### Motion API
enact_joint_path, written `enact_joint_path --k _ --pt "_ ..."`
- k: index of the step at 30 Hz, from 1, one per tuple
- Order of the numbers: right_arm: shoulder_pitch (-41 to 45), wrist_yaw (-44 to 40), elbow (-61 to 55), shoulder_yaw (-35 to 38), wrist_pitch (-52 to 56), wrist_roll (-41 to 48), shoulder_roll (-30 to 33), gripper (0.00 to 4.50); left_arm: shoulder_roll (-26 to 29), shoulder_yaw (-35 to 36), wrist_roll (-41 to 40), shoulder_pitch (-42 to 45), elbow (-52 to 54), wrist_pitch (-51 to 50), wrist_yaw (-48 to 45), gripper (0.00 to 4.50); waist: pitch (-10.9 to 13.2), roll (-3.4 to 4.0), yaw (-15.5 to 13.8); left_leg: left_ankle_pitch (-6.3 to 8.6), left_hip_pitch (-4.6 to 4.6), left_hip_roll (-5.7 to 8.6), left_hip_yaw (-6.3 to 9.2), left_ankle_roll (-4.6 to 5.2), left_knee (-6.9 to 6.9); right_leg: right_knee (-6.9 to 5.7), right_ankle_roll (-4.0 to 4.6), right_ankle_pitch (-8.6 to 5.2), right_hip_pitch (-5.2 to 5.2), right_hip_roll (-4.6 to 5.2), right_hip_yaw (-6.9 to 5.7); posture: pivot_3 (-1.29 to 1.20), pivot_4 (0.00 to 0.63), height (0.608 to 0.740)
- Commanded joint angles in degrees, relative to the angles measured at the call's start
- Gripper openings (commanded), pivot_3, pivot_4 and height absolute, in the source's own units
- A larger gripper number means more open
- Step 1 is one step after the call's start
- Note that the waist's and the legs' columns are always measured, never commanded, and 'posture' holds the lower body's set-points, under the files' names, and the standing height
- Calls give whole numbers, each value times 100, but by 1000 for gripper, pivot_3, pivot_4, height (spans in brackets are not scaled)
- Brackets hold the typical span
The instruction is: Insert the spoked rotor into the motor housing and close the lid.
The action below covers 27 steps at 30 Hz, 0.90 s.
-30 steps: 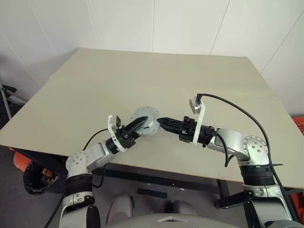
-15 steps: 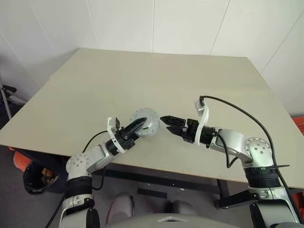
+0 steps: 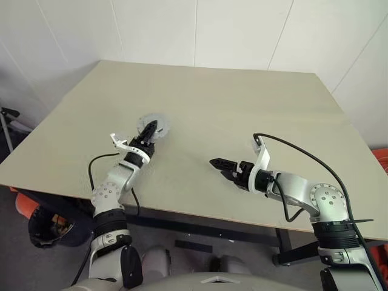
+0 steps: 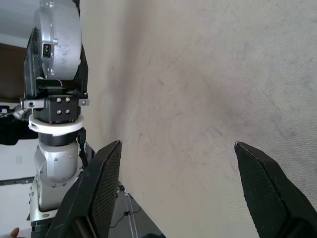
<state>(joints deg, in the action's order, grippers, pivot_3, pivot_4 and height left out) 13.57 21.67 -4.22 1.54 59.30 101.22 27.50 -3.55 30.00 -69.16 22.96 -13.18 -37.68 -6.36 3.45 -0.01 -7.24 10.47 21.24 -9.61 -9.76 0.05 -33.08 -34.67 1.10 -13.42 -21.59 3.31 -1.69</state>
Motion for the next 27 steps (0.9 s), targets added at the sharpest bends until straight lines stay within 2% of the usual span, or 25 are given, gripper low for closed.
enact_joint_path --k 1,8,15,24,26,27 --pt "46 11 -223 39 5 56 -19 4123 -198 88 203 326 175 650 462 2089 4 -7 0 1 4 0 2 2 -2 0 0 0 -1 0 -1 0 0 740" --pt "30 15 -219 70 8 76 -1 4123 -443 220 523 404 139 1459 1000 2089 13 -22 2 1 14 -1 16 2 -19 -3 -3 3 0 0 -14 0 0 740" --pt "-54 -29 -348 60 7 104 -3 4123 -404 396 789 411 -172 2101 1274 2089 14 -25 6 1 15 -1 20 2 -23 -3 -6 4 1 0 -15 0 0 740" --pt "-45 -181 -519 43 -15 90 -16 4123 -395 436 1012 326 -336 2368 1608 2089 12 -28 35 1 -7 -3 24 1 -24 -5 -7 5 22 0 -17 0 0 740" --pt "-38 -194 -518 39 -14 71 -13 4123 -379 417 1052 306 -347 2360 1686 2812 12 -28 36 1 -13 -2 24 1 -24 -4 -7 4 29 0 -16 0 0 740" --pt "-35 -199 -516 39 -15 61 -12 4123 -377 408 1066 293 -345 2355 1727 3036 11 -27 33 1 -14 -2 24 1 -24 -4 -7 4 30 0 -16 0 0 740"
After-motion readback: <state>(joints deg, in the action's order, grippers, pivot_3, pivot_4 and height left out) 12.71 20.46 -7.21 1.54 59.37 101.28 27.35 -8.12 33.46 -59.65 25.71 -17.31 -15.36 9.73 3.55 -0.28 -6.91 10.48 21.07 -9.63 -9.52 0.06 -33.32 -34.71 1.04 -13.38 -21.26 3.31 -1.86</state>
